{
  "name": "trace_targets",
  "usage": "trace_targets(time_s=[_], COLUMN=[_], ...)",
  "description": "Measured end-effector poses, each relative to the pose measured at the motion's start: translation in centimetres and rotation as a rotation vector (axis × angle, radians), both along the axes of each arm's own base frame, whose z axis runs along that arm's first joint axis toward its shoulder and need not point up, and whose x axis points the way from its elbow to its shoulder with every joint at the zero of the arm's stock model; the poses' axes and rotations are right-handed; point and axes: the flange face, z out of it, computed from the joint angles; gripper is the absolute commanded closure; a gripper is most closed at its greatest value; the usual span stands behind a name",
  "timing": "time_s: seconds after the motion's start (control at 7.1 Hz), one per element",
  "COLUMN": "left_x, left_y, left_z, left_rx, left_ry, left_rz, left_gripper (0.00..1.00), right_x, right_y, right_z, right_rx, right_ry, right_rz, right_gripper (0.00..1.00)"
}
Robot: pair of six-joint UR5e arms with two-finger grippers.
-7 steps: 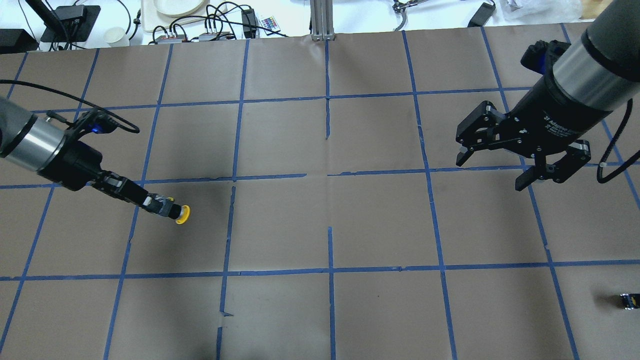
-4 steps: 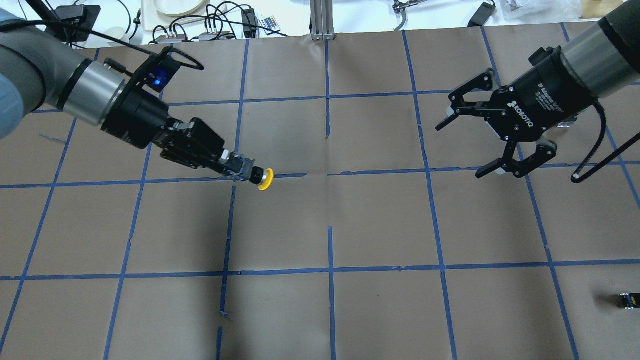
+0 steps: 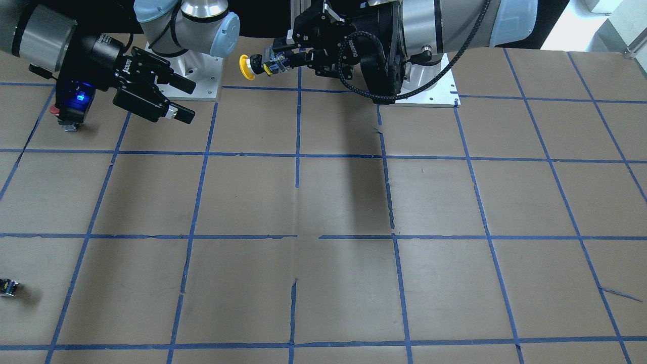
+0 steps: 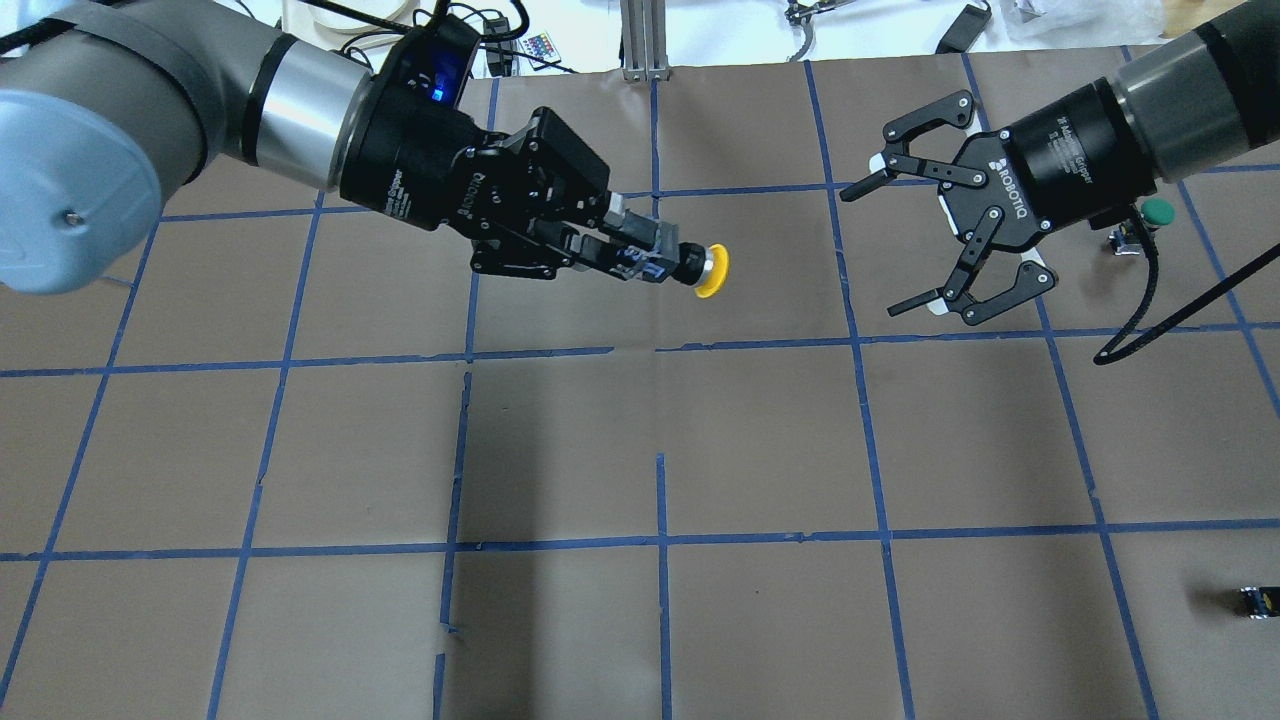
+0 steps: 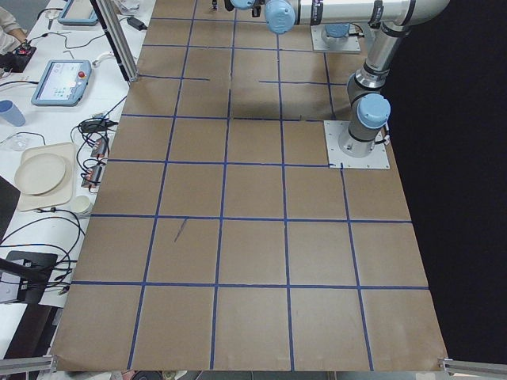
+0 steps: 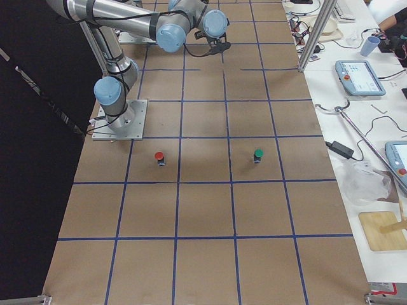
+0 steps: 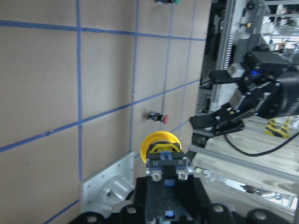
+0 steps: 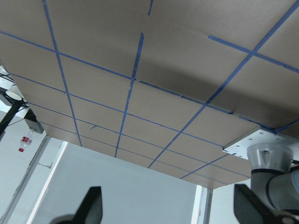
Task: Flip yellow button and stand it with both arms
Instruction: 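Carry the button up toward the right gripper, yellow cap facing it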
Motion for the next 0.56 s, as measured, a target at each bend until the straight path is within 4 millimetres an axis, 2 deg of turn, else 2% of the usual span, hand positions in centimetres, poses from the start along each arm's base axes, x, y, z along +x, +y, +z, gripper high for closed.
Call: trace_targets(time_s=[0.14,0.56], left_x=[-0.5,-0.7], left_y=[0.0,0.4], left_z=[0.3,-0.7], left_rx=[-0.001,-0.012], left_ry=[0.084,0.277], left_rz=[0.021,0.083], left_gripper=[0.78,0.78], right_x=[-0.4,0.2], right_y=[-0.2,1.1], right_z=[0.1,2.0], right_rx=[0.048,0.16], right_ry=[-0.051,-0.176], right_rz=[-0.056,-0.127], right_gripper=[0.0,0.0])
